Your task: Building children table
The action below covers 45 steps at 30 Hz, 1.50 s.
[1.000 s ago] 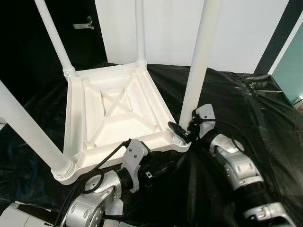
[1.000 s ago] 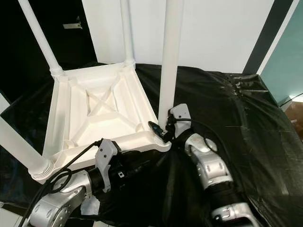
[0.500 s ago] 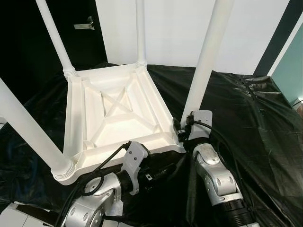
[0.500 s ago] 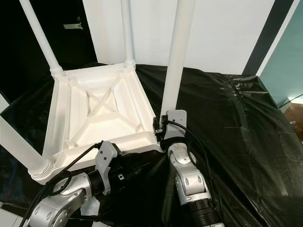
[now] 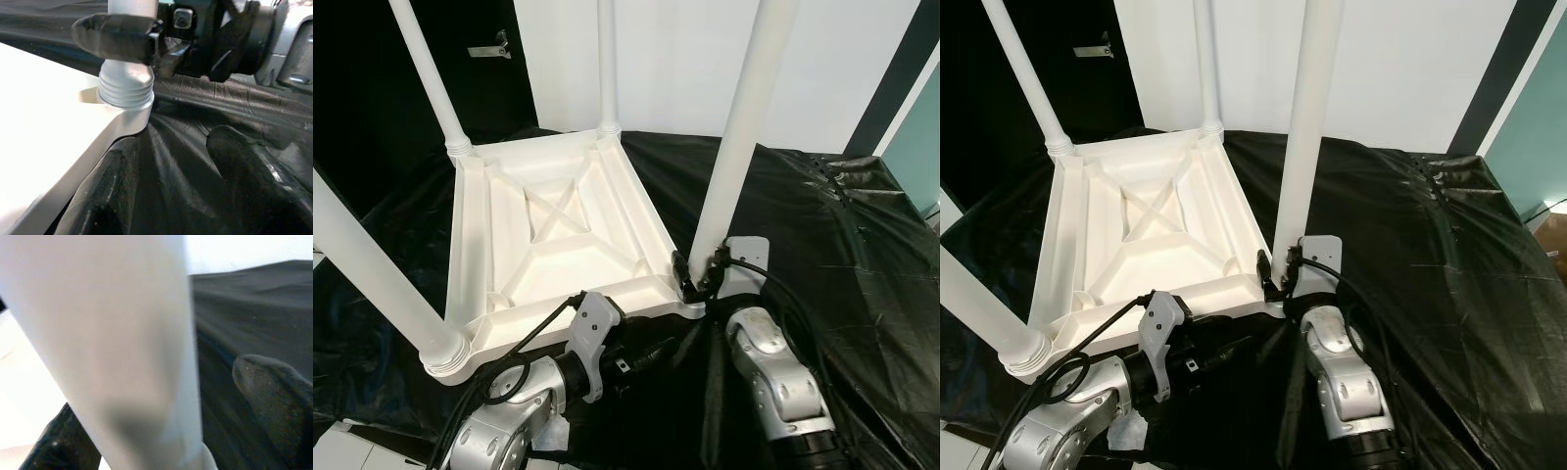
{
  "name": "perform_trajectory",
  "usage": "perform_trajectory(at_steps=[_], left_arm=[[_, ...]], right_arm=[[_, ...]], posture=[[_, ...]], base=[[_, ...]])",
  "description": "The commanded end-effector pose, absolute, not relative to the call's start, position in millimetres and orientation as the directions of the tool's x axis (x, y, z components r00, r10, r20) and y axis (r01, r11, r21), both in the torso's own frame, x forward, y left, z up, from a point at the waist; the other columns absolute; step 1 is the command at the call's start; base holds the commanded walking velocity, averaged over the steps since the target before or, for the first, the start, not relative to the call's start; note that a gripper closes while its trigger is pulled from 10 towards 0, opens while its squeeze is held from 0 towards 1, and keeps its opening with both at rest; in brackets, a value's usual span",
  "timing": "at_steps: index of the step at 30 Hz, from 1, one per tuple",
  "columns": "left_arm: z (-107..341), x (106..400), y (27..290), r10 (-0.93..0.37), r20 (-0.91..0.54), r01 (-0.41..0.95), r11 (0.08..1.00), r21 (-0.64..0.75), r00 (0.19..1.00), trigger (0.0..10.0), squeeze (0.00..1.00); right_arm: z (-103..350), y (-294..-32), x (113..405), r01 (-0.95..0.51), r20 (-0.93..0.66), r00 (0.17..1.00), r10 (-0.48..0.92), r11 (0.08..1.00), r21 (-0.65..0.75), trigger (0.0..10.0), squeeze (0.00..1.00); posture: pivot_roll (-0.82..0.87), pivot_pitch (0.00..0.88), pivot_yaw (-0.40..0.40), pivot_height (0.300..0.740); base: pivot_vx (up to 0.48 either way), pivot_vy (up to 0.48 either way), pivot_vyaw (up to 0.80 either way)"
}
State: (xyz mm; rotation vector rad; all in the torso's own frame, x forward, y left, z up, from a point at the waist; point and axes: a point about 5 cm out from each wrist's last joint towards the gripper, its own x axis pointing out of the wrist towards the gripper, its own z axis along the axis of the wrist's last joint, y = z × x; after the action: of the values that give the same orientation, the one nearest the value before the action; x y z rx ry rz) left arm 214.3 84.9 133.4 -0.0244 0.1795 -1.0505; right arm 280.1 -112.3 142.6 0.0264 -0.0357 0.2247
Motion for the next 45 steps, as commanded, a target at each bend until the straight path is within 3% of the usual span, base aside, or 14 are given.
perform_trajectory(at_steps=[1,8,9,15,24,31,39,40,43,45], left_arm=[[134,215,84,-0.850,-0.152,0.848,0.521,-0.094,0.505,10.0,0.00],[133,214,85,-0.847,-0.156,0.846,0.525,-0.098,0.508,10.0,0.00],[133,214,84,-0.847,-0.157,0.845,0.525,-0.099,0.508,10.0,0.00],[133,214,82,-0.850,-0.151,0.847,0.522,-0.105,0.505,10.0,0.00],[133,216,83,-0.849,-0.156,0.845,0.523,-0.109,0.505,10.0,0.00],[132,219,81,-0.852,-0.159,0.849,0.517,-0.109,0.499,10.0,0.00],[132,219,80,-0.854,-0.153,0.849,0.515,-0.116,0.497,10.0,0.00],[132,219,79,-0.854,-0.151,0.849,0.515,-0.118,0.498,10.0,0.00],[132,219,79,-0.854,-0.150,0.849,0.516,-0.119,0.498,10.0,0.00],[132,219,78,-0.852,-0.146,0.846,0.519,-0.120,0.502,10.0,0.00]], right_arm=[[145,-116,276,-0.267,0.064,0.962,0.265,0.963,0.033,10.0,1.00],[142,-128,270,-0.394,0.055,0.918,0.393,0.919,0.001,10.0,1.00],[141,-129,270,-0.411,0.052,0.910,0.410,0.912,-0.009,10.0,0.00],[141,-134,275,-0.552,0.032,0.832,0.553,0.833,-0.049,10.0,0.00],[144,-156,285,-0.658,-0.044,0.751,0.659,0.740,-0.137,10.0,0.00],[148,-168,302,-0.774,-0.113,0.632,0.767,0.614,-0.158,10.0,0.00],[146,-154,310,-0.830,-0.157,0.554,0.818,0.526,-0.186,10.0,0.00],[146,-150,311,-0.838,-0.157,0.540,0.827,0.511,-0.190,6.1,0.00],[146,-148,312,-0.845,-0.157,0.529,0.834,0.499,-0.192,6.1,0.00],[145,-145,313,-0.854,-0.163,0.514,0.842,0.483,-0.194,0.0,0.00]], posture=[[0.00,0.000,-0.029,0.740],[-0.01,0.000,-0.029,0.740],[-0.01,0.000,-0.030,0.740],[-0.02,0.000,-0.022,0.740],[-0.02,0.000,-0.013,0.740],[-0.03,0.000,-0.007,0.740],[-0.03,0.000,-0.008,0.740],[-0.03,0.000,-0.014,0.740],[-0.03,0.000,-0.014,0.740],[-0.02,0.000,-0.029,0.740]], base=[[0.000,0.000,0.00],[0.000,0.000,0.00],[0.000,0.000,0.00],[0.000,0.000,0.00],[0.000,0.000,0.00],[0.000,0.000,0.00],[0.000,0.000,0.00],[0.000,0.000,0.00],[0.000,0.000,0.00],[0.000,0.000,0.00]])
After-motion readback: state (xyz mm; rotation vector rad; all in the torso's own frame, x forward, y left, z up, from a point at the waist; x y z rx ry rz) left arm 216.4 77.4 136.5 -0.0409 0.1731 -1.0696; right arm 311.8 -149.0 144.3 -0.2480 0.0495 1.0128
